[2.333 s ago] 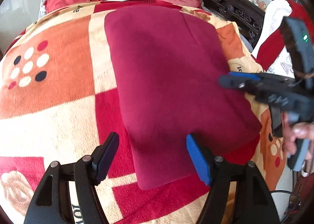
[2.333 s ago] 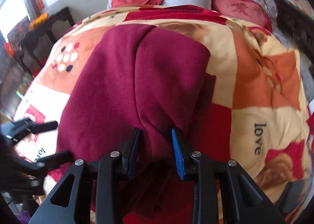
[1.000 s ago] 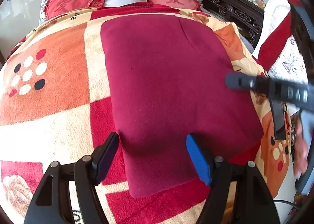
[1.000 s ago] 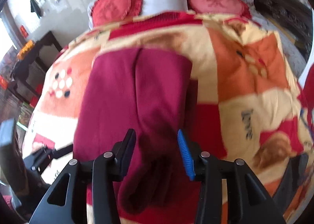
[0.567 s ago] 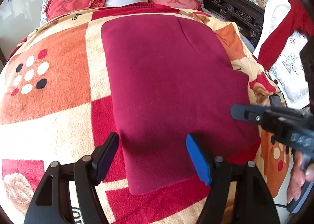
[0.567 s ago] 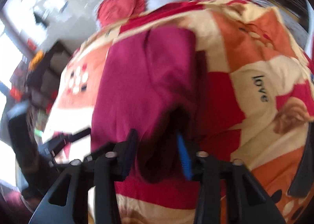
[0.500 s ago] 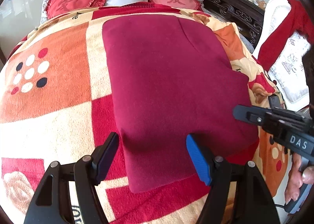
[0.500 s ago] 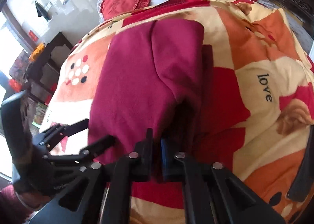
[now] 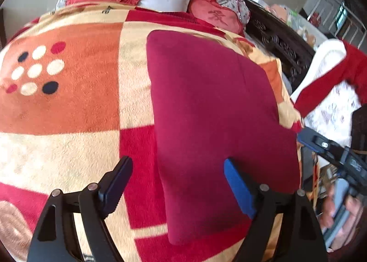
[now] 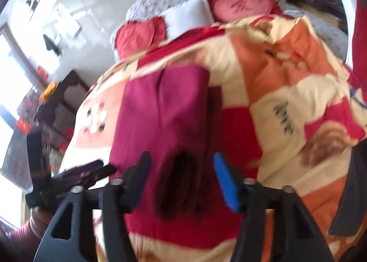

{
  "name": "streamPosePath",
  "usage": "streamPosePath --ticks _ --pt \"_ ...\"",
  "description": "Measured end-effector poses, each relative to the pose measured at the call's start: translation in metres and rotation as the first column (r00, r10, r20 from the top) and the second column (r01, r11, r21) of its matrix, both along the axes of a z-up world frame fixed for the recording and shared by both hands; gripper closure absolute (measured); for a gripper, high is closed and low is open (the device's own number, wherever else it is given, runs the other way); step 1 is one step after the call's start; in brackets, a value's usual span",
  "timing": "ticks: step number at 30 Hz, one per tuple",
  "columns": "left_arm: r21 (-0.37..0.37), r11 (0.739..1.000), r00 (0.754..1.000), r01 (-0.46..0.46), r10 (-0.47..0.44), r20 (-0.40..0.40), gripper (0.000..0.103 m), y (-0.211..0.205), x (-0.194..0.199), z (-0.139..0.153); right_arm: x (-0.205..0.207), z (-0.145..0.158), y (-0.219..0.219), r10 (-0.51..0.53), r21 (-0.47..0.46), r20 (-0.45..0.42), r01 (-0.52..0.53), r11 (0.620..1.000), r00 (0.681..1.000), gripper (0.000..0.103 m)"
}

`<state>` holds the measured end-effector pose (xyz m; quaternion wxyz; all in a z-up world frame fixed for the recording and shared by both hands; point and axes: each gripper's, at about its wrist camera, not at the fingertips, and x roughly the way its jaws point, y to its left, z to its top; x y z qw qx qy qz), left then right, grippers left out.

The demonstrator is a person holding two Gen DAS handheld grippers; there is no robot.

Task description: Fold small clothes

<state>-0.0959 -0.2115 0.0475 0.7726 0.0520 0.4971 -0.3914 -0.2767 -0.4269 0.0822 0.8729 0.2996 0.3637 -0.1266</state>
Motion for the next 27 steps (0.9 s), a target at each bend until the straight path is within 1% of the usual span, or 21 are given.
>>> streamPosePath --ticks 1,2,4,6,8,10,11,12,13,14,16,18,20,23,25,27 --pt "-0.011 1.0 1.0 -0.003 0.003 -0.024 0.016 -0.001 0.005 -0.003 0.01 -0.006 -0.007 0.002 0.024 -0.012 -0.001 1.0 1.0 0.054" --pt "-0.023 1.0 0.999 -0.004 0.003 -0.047 0.015 -0.002 0.009 -0.005 0.02 -0.014 -0.015 0.009 0.067 -0.021 -0.008 0.998 1.0 0.054" --pt "-0.051 0.999 0.997 -0.002 -0.002 -0.078 0.014 -0.004 0.016 -0.009 0.04 -0.031 -0.027 0.044 0.133 -0.019 -0.041 0.99 0.999 0.054" --pt "-0.073 0.997 0.996 0.005 -0.012 -0.094 0.012 -0.007 0.02 -0.013 0.053 -0.046 -0.032 0.062 0.141 -0.04 -0.056 0.988 0.997 0.054" --pt "-0.08 0.997 0.993 0.006 -0.015 -0.113 0.011 -0.013 0.025 -0.02 0.06 -0.057 -0.035 0.076 0.169 -0.026 -0.071 0.983 0.997 0.053" --pt "-0.074 0.997 0.992 0.001 -0.01 -0.129 0.011 -0.018 0.029 -0.027 0.063 -0.062 -0.036 0.075 0.195 -0.008 -0.072 0.978 0.997 0.052" --pt "-0.075 0.997 0.991 0.0 -0.01 -0.133 0.011 -0.02 0.029 -0.029 0.063 -0.062 -0.035 0.071 0.196 0.006 -0.071 0.978 0.997 0.055" --pt "-0.08 0.997 0.991 0.001 -0.012 -0.136 0.014 -0.023 0.029 -0.03 0.062 -0.062 -0.034 0.07 0.197 0.013 -0.071 0.978 0.997 0.06" --pt "-0.092 0.996 0.99 0.009 -0.021 -0.138 0.02 -0.025 0.028 -0.03 0.061 -0.06 -0.033 0.071 0.2 0.024 -0.074 0.977 0.997 0.07" --pt "-0.095 0.995 0.99 0.025 -0.038 -0.135 0.03 -0.027 0.026 -0.027 0.061 -0.057 -0.031 0.07 0.192 0.025 -0.074 0.979 0.997 0.075" --pt "-0.073 0.997 0.995 0.034 -0.041 -0.095 0.038 -0.028 0.02 -0.02 0.061 -0.046 -0.025 0.079 0.159 0.022 -0.081 0.984 0.997 0.082" --pt "-0.073 0.996 0.995 0.049 -0.054 -0.08 0.046 -0.023 0.015 -0.01 0.058 -0.031 -0.017 0.092 0.139 0.034 -0.096 0.986 0.995 0.084" --pt "-0.073 0.995 0.994 0.063 -0.07 -0.086 0.048 -0.014 0.011 0.006 0.055 -0.015 -0.008 0.103 0.145 0.049 -0.109 0.983 0.993 0.084" --pt "-0.066 0.996 0.996 0.059 -0.063 -0.061 0.048 0.012 0.003 0.029 0.051 0.002 0.016 0.134 0.148 0.052 -0.14 0.979 0.99 0.084" --pt "-0.03 0.998 0.997 0.06 -0.061 -0.041 0.048 0.034 -0.005 0.041 0.049 0.008 0.035 0.166 0.159 0.04 -0.171 0.972 0.985 0.084" --pt "0.006 0.999 0.999 0.047 -0.047 -0.028 0.047 0.057 -0.014 0.048 0.046 0.007 0.053 0.193 0.195 0.043 -0.198 0.961 0.98 0.084"
